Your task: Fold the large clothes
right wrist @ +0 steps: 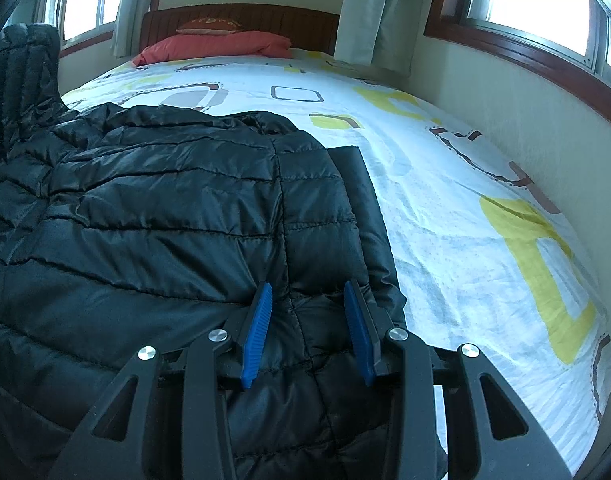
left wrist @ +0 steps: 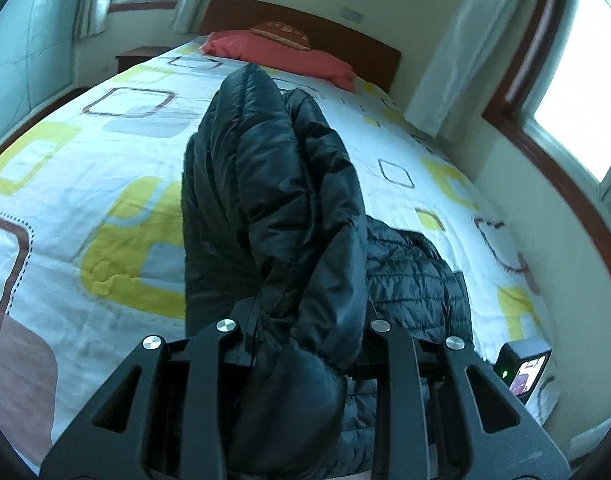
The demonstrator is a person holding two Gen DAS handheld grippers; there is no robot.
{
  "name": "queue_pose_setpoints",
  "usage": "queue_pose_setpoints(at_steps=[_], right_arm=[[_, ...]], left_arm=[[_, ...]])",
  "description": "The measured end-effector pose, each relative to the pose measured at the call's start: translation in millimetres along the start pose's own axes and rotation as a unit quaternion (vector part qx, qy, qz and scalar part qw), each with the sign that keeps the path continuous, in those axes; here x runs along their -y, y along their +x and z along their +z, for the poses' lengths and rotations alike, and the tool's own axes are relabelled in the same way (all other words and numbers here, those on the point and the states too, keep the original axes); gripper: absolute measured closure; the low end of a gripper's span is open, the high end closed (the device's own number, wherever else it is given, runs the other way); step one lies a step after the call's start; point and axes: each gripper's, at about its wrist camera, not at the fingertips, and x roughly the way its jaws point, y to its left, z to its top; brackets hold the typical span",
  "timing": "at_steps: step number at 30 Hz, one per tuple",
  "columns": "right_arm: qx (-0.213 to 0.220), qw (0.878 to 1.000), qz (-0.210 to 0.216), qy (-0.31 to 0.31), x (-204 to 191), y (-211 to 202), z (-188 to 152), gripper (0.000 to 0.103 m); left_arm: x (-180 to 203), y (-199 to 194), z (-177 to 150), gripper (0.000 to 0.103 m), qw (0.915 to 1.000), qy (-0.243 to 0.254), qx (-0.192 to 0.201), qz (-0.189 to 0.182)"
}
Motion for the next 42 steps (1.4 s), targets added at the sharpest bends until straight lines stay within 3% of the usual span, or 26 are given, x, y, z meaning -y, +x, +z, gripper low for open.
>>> queue_pose_setpoints(at_steps=[22, 42], right_arm=[[-0.003, 1.0, 0.014, 0.02, 7.6, -1.7, -1.7, 0.065], [-0.003, 1.0, 0.017, 0.022, 10.9, -0.9, -0.9, 0.065]], left_arm=[[87.3, 62.7, -38.6, 0.076, 0.9897, 0.139, -0.035, 0.012], [114.9, 86.5, -71.2, 0.076, 0.9781, 0.206, -0.026, 0.021]])
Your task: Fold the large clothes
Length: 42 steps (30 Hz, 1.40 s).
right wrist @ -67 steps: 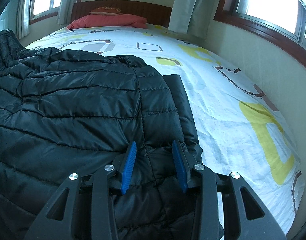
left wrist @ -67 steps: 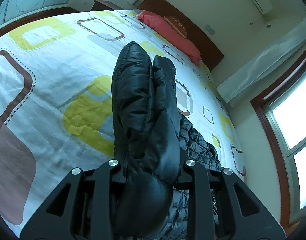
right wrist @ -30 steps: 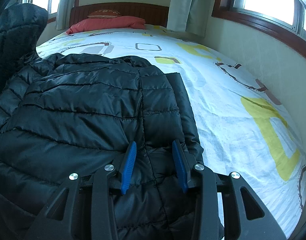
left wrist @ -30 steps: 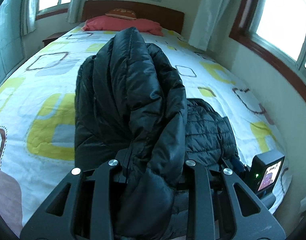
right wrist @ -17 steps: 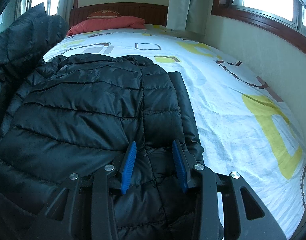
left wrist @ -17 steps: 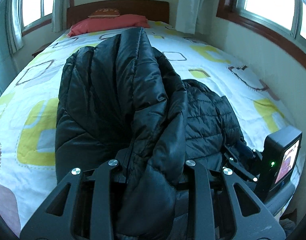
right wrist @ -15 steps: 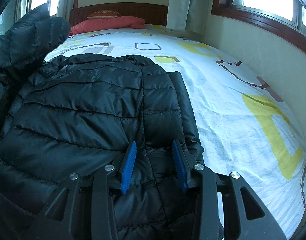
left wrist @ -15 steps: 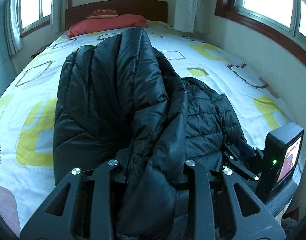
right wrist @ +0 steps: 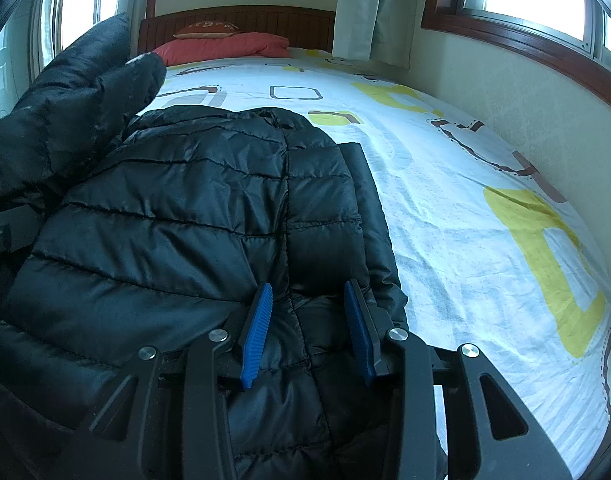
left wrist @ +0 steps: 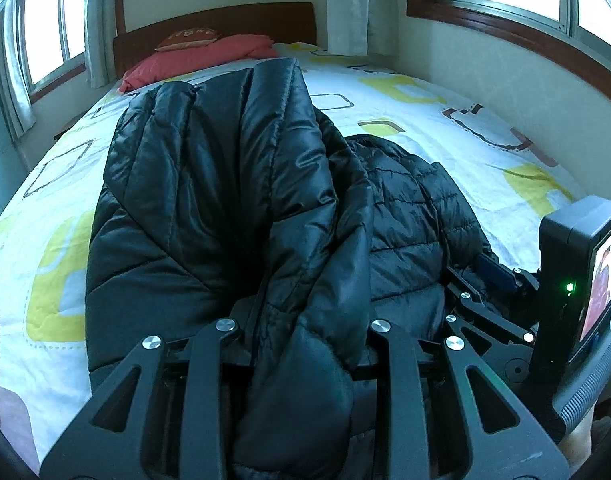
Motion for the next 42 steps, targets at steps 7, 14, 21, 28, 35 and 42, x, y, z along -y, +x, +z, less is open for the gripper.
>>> queue_pose_setpoints(at_steps=[7, 14, 21, 28, 35, 42], right_arm=[[0.0, 1.0, 0.0, 0.0, 0.4, -0.5, 0.5, 0.065], [-0.002, 1.0, -0.002, -0.001, 1.2, -0.5, -0.6, 0.065], [-0.002, 1.0, -0.004, -0.002, 1.0, -0.6, -0.3, 0.065], [-0.004, 1.0, -0.002, 0.0, 0.5, -2.4, -0.5, 0.065], [-0.007, 1.0, 0.004, 0.005, 4.5, -5.0, -0.1, 0.065], [-0.009, 1.0, 0.011, 0.01, 13.5, -12.3, 0.3, 0.065]], left_arm=[[11.4, 7.8, -7.4, 0.076, 0.9995, 0.027, 0.012, 0.009], [14.4, 11.7, -15.3, 0.076, 0.9988, 0.039, 0.025, 0.011], [15.5, 8.6, -25.5, 0.076, 0.9978, 0.052, 0.037, 0.014], [21.2, 2.5, -25.5, 0.076, 0.997, 0.062, 0.043, 0.016], [25.4, -1.4, -27.0, 0.075, 0.9961, 0.073, 0.046, 0.021], [32.9, -0.5, -29.8, 0.074, 0.9949, 0.083, 0.052, 0.026]])
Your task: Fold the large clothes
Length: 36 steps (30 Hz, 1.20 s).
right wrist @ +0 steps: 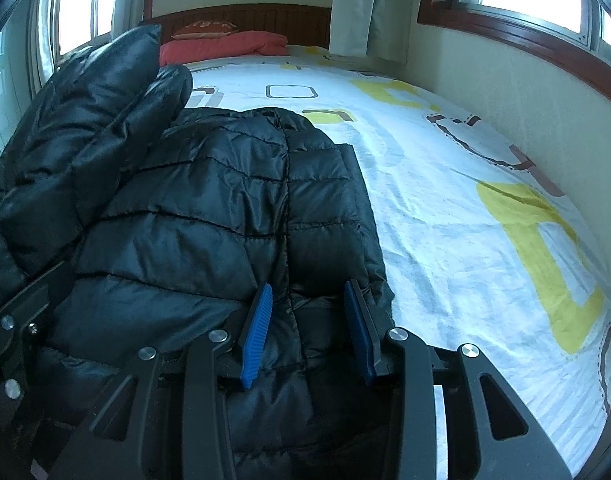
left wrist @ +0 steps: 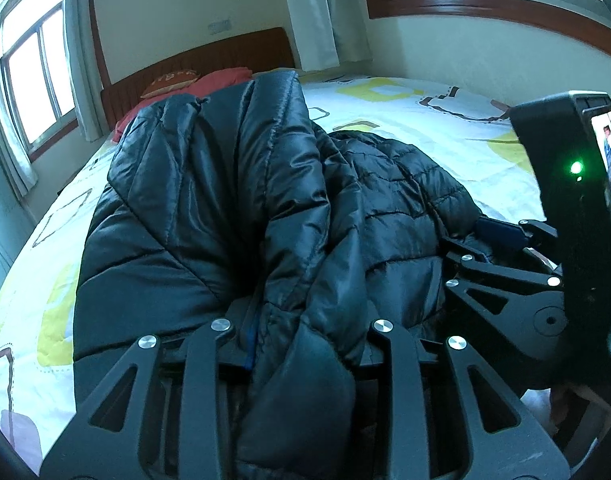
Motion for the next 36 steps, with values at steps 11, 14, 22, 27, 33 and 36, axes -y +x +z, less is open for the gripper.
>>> queue_pose_setpoints(at_steps=[11, 14, 22, 27, 33, 36], right_arm=[[0.002, 1.0, 0.002, -0.001, 3.6, 1.3, -1.6, 0.064], [0.003, 1.0, 0.002, 0.0, 3.7, 0.7, -3.1, 0.064], [0.003, 1.0, 0.002, 0.0, 4.0, 0.6, -3.3, 0.064], [0.003, 1.0, 0.002, 0.0, 4.1, 0.6, -3.3, 0.064], [0.004, 1.0, -0.007, -0.007, 2.9, -0.3, -2.8, 0.064], [0.004, 1.0, -0.007, -0.008, 2.3, -0.2, -3.2, 0.064]], left_arm=[[2.8, -13.7, 9.5, 0.051, 0.9998, -0.008, 0.006, -0.017], [2.3, -24.4, 15.7, 0.042, 0.9992, -0.018, 0.011, -0.034], [-22.3, -73.4, 31.9, 0.041, 0.9941, -0.057, 0.032, -0.086], [-85.2, -142.6, 27.8, 0.041, 0.9769, -0.124, 0.158, -0.071], [-171.1, -68.7, -17.6, 0.054, 0.9751, -0.219, 0.034, -0.003], [-176.7, -35.8, -31.2, 0.057, 0.9676, -0.247, -0.013, -0.051]])
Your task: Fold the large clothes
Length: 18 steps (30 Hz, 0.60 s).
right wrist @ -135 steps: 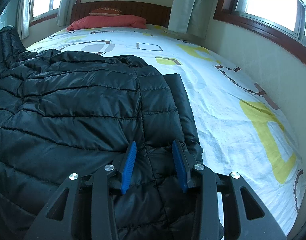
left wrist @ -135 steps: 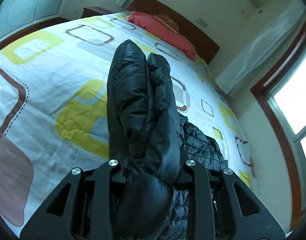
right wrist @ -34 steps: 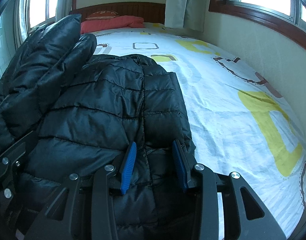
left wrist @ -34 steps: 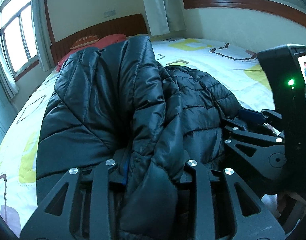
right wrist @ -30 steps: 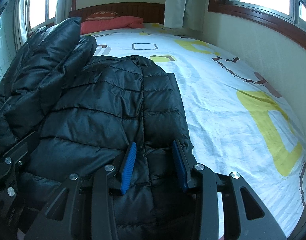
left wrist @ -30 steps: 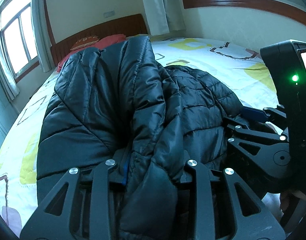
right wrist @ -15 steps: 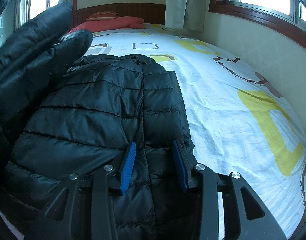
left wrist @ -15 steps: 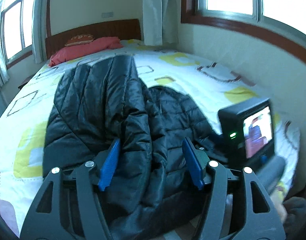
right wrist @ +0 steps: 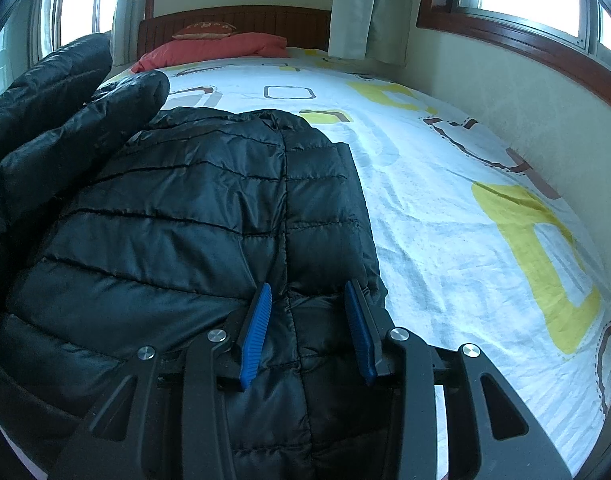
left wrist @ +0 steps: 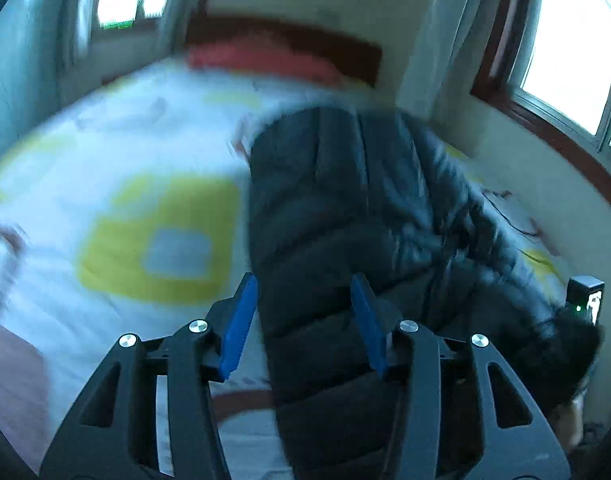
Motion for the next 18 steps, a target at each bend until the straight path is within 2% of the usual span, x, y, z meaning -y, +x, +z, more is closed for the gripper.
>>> queue_pose_setpoints(at_steps=[2, 6, 13, 18], right_arm=[[0.0, 1.0, -0.003, -0.002, 0.1, -0.5, -0.3, 0.064], [-0.002, 1.0, -0.006, -0.004, 0.3, -1.6, 0.9, 0.064], [-0.007, 1.0, -0.009, -0.006, -1.8, -4.0, 2.5, 0.064], [-0.022, 0.999, 0.017, 0.025, 10.9, -12.7, 9.5, 0.064]], left_arm=[[6.5, 11.7, -3.3, 0.058, 0.9997, -0.006, -0.008, -0.023], [38.3, 27.4, -10.4, 0.058, 0.9988, 0.031, -0.012, -0.036], [58.6, 39.8, -13.5, 0.058, 0.9973, 0.059, -0.02, -0.038], [61.3, 40.7, -15.1, 0.058, 0.9959, 0.079, -0.024, -0.035]])
